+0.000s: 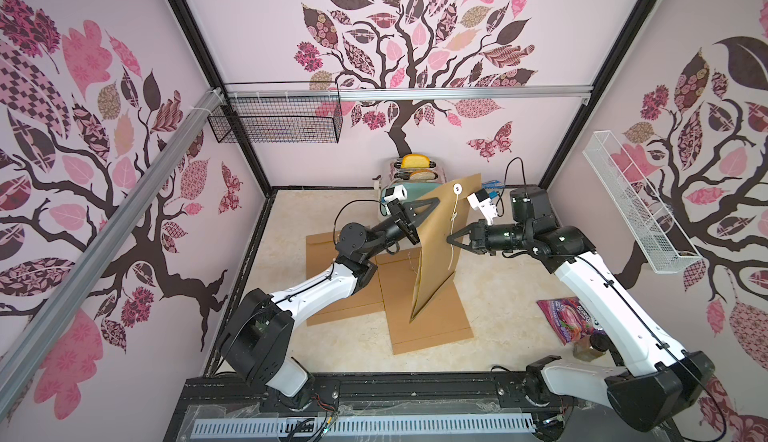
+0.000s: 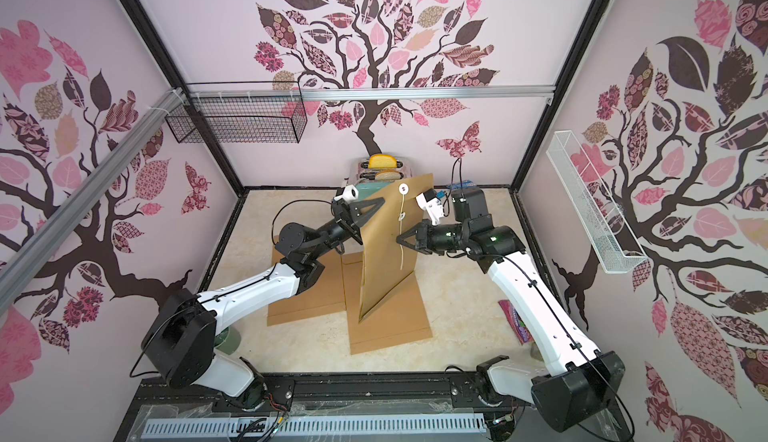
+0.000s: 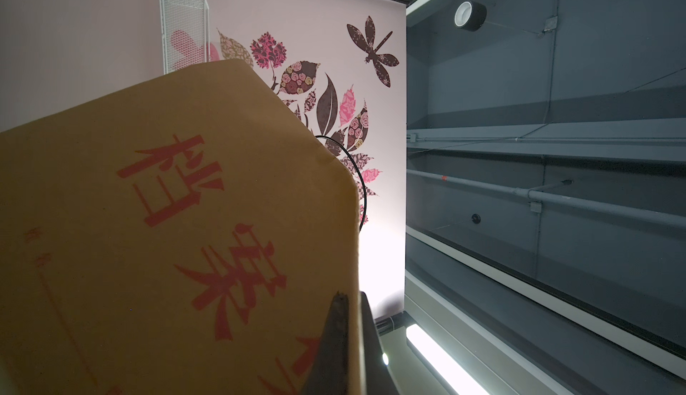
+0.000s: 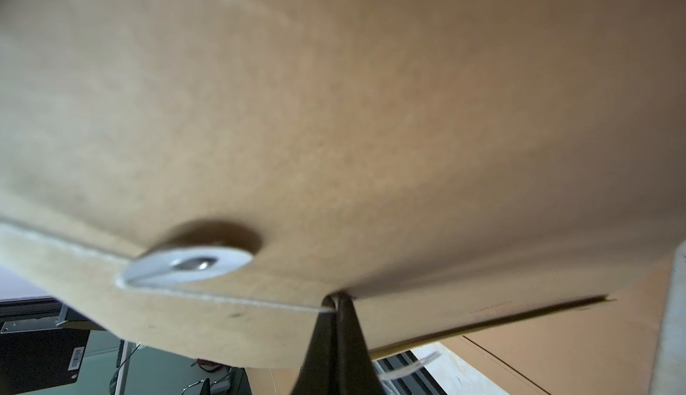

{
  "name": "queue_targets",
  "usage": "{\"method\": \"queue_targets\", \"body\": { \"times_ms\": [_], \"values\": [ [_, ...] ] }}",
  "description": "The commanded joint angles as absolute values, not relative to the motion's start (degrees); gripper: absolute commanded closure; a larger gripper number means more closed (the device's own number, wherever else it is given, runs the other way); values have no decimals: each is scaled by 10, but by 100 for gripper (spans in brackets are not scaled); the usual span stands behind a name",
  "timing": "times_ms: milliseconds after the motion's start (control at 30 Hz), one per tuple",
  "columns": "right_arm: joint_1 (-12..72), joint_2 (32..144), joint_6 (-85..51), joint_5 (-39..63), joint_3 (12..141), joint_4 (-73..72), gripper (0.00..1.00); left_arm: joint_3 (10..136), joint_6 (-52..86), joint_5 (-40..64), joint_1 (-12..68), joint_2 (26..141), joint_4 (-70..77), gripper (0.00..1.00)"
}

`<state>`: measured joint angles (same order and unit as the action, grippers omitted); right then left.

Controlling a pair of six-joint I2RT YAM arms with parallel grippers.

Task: Close the mouth of the file bag
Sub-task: Close the file bag.

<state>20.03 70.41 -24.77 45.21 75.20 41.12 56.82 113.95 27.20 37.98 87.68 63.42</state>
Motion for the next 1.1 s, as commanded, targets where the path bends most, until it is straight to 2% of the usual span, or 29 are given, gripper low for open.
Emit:
{"method": "queue_targets", "body": {
  "times_ms": [0, 333, 567, 867, 1067],
  "values": [
    [202, 695, -244, 441, 755, 397, 100, 562, 1143, 270, 384, 857, 664, 100],
    [206, 670, -323, 484, 739, 311, 100, 553, 1105, 281, 394, 864, 607, 100],
    [214, 674, -316, 481, 733, 323, 100, 572, 1121, 277, 405, 891, 629, 100],
    [222, 649, -334, 470, 707, 305, 100, 576, 1106, 228, 407, 896, 639, 100],
    [226, 642, -289, 425, 719, 353, 100, 555, 1093, 166, 422, 870, 605, 100]
  ]
}}
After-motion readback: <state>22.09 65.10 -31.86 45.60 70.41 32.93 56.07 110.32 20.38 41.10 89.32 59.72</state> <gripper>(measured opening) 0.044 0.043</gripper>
